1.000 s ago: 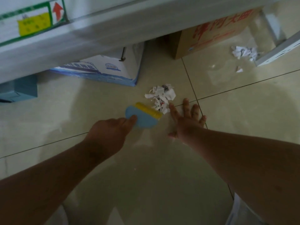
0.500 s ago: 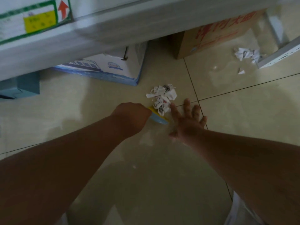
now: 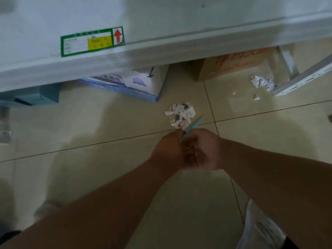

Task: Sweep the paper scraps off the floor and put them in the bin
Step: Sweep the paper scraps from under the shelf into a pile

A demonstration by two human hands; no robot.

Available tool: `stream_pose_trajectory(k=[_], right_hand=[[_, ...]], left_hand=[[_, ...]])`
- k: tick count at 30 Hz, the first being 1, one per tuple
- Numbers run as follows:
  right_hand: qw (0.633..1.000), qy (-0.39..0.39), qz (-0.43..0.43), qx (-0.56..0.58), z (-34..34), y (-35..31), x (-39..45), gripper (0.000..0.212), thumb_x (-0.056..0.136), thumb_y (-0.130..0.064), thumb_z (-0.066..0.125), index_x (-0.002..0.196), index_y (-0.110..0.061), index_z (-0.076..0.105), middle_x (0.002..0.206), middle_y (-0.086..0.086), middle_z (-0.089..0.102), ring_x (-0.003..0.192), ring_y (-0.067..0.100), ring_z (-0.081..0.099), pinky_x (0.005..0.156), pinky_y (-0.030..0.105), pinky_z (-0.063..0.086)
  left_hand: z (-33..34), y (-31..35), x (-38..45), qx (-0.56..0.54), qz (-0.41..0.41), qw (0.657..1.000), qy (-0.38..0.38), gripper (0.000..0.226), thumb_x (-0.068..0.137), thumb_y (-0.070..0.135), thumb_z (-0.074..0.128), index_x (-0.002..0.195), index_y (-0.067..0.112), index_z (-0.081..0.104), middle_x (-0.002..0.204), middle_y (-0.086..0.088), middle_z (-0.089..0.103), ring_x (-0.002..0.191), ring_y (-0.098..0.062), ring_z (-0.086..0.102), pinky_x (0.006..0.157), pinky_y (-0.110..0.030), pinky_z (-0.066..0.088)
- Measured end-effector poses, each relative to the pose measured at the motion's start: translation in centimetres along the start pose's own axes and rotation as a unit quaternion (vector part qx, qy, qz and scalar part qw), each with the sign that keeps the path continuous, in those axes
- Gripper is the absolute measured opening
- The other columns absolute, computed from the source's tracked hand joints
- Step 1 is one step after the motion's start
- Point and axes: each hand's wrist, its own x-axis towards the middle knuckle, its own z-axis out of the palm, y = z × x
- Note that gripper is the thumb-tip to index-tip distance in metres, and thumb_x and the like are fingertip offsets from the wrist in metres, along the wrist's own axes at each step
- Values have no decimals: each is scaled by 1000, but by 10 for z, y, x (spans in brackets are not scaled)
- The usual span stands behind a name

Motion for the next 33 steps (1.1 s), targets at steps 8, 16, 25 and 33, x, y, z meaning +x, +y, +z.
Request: stream_pose_trajectory(k=[8, 16, 25, 33], right_hand=[[988, 103, -81, 86, -28, 10, -2, 40, 92, -25, 51, 123, -8, 70, 112, 16, 72, 100, 33, 68, 85, 47, 59], [935, 297, -134, -137, -98, -65, -4, 25, 103, -11, 50, 125, -1, 52, 99, 20, 71, 67, 25, 67, 54, 35, 59], [581, 512, -167, -610, -184, -143, -17, 41, 98, -24, 41, 138, -21, 47, 129, 18, 61, 117, 42, 59, 98, 46, 47], [642, 560, -107, -512, -196, -182, 4, 55, 102, -20, 43, 153, -3, 30, 150, 25, 44, 137, 42, 44, 113, 45, 36]], left_hand=[[27, 21, 8, -74, 66, 995, -3, 28, 88, 38, 78, 115, 34, 74, 97, -4, 60, 87, -16, 61, 77, -28, 49], [-24, -38, 40, 180, -24, 983, 36, 87, 76, 59, 77, 152, 33, 46, 151, -6, 42, 135, -31, 42, 115, -42, 38], [-47, -75, 89, 346, -82, 934, -40, 152, 53, 59, 94, 158, 50, -15, 170, 8, -20, 156, -36, -3, 120, -62, 20], [-50, -64, 103, 380, -95, 918, -67, 172, 38, 60, 98, 159, 38, -22, 167, 7, -29, 155, -40, -13, 118, -68, 19]])
